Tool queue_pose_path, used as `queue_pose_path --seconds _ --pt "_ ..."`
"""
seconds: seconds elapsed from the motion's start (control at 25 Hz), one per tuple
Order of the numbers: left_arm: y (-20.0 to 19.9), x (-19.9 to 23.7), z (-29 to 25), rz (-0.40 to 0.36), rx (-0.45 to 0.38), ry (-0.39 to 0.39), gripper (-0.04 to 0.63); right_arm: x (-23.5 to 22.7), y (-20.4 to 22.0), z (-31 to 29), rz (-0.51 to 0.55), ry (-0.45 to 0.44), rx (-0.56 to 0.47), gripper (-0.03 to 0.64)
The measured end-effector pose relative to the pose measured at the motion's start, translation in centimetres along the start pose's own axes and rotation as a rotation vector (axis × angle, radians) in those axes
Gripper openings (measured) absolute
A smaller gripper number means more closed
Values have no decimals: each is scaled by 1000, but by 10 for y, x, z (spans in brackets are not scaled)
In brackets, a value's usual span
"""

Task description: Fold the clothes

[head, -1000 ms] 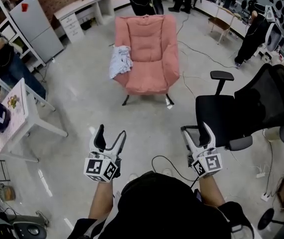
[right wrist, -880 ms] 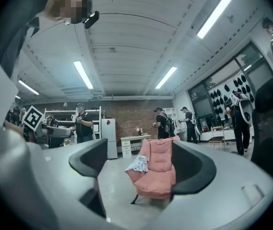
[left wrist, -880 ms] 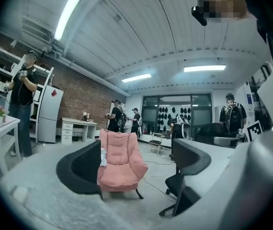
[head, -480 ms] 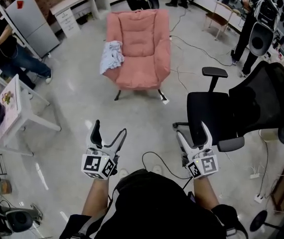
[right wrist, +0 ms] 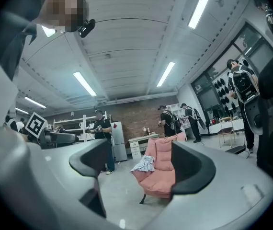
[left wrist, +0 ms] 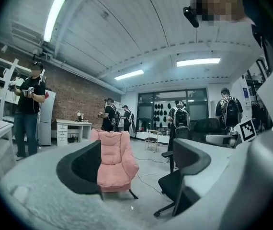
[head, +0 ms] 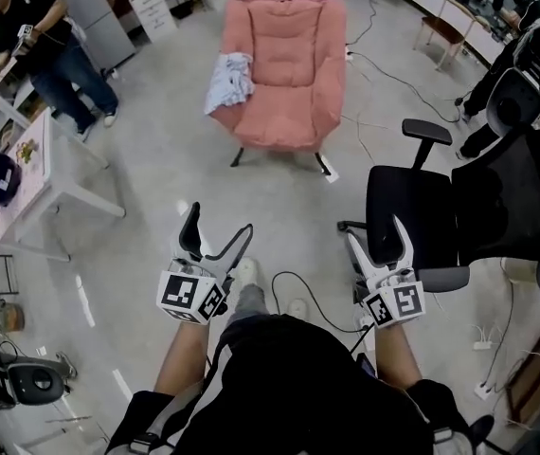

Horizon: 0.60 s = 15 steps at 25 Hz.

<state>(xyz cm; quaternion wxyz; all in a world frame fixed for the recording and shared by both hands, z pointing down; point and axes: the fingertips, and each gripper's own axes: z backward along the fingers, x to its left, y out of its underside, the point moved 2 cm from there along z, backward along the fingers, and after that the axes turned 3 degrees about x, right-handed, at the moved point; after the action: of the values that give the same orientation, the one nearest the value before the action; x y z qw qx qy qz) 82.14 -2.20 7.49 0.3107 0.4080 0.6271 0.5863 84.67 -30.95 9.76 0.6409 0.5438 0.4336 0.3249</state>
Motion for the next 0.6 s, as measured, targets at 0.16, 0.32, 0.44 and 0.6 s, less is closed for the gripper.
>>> queue_pose_path --seconds 0.16,0.32,0.44,0.6 --pt "-3 21 -12 1 0 -5 457 -3 1 -22 3 7 14 396" --pt "-1 56 -38 18 0 -5 454 -8 -1 -50 9 43 17 395" --pt "-2 75 -67 27 -4 22 453 -16 -4 -74 19 75 10 394" --pt "-14 105 -106 4 -23 68 453 -19 -10 -120 43 109 -8 394"
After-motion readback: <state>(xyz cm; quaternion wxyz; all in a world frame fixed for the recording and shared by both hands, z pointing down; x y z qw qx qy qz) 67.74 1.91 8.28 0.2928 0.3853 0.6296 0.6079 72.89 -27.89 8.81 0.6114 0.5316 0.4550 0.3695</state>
